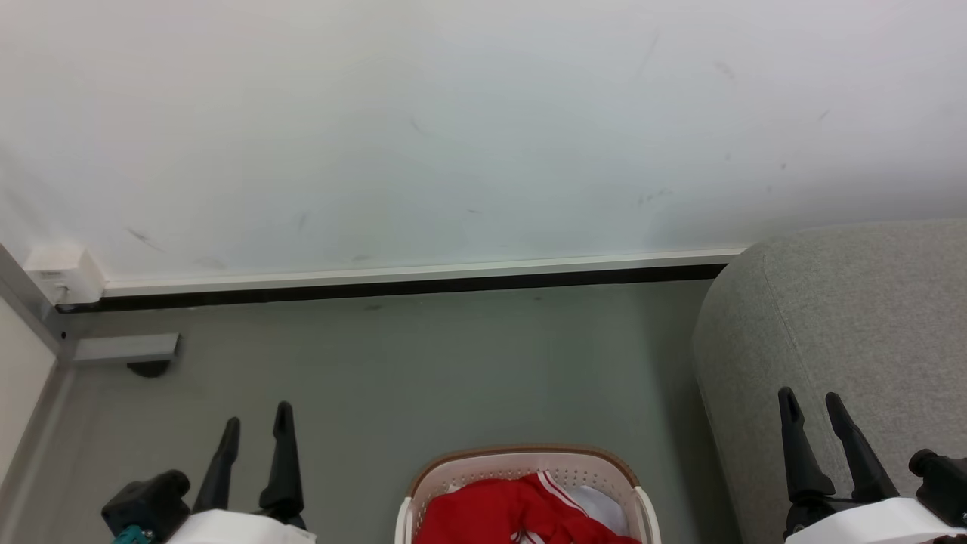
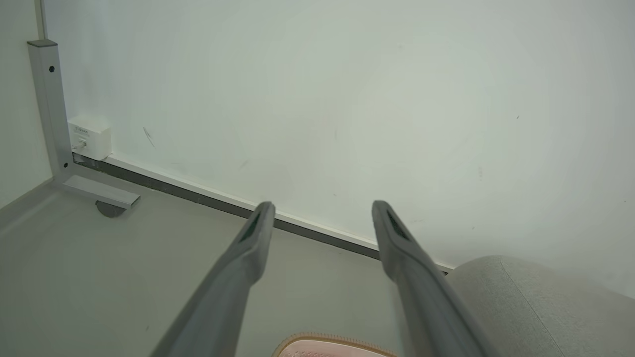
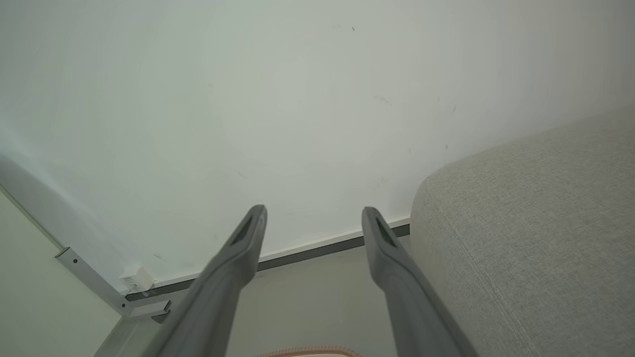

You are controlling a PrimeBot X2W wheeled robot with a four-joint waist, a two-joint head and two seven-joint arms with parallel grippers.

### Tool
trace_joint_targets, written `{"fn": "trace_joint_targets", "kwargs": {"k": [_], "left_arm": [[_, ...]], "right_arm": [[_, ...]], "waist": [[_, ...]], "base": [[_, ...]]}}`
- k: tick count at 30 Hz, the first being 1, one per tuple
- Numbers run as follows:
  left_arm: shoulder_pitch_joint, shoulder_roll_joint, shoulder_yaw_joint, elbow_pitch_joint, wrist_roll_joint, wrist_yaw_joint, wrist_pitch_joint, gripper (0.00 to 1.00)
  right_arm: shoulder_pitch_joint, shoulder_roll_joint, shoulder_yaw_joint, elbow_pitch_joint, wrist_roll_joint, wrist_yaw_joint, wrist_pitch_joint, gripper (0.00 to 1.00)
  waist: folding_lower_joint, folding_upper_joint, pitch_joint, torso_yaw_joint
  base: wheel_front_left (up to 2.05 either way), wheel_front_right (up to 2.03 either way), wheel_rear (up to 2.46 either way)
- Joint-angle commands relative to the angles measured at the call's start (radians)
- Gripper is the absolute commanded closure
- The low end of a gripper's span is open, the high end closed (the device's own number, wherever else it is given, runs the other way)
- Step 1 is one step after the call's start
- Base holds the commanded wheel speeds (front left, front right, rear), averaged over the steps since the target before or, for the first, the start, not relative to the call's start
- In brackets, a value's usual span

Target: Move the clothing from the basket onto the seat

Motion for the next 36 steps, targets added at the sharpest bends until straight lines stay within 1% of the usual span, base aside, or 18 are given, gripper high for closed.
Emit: {"fn": "trace_joint_targets", "kwargs": {"k": [1,18,27,36], "left_arm": [[0.0,0.013,-0.002,-0.011,0.025,0.004,-0.01,0.0],[0.011,0.019,-0.024,-0.034,0.171,0.019,-0.049,0.0],[0.018,0.016,-0.023,-0.036,0.243,0.02,-0.069,0.0],[0.019,0.009,-0.017,-0.038,0.309,0.031,-0.087,0.0]], "right_arm": [[-0.02,-0.004,0.003,-0.005,-0.018,-0.001,-0.009,0.0],[-0.018,-0.012,0.026,0.01,-0.144,-0.002,-0.049,0.0],[-0.016,-0.016,0.032,0.007,-0.198,-0.002,-0.068,0.0],[-0.016,-0.022,0.039,-0.001,-0.246,-0.002,-0.086,0.0]], "waist": [[0.0,-0.0001,0.0,0.0],[0.0,-0.0001,-0.001,-0.008],[0.0,-0.0001,-0.004,-0.011],[0.0,-0.0001,0.002,-0.013]], "base": [[0.0,0.0,0.0],[0.0,0.0,0.0],[0.0,0.0,0.0],[0.0,0.0,0.0]]}}
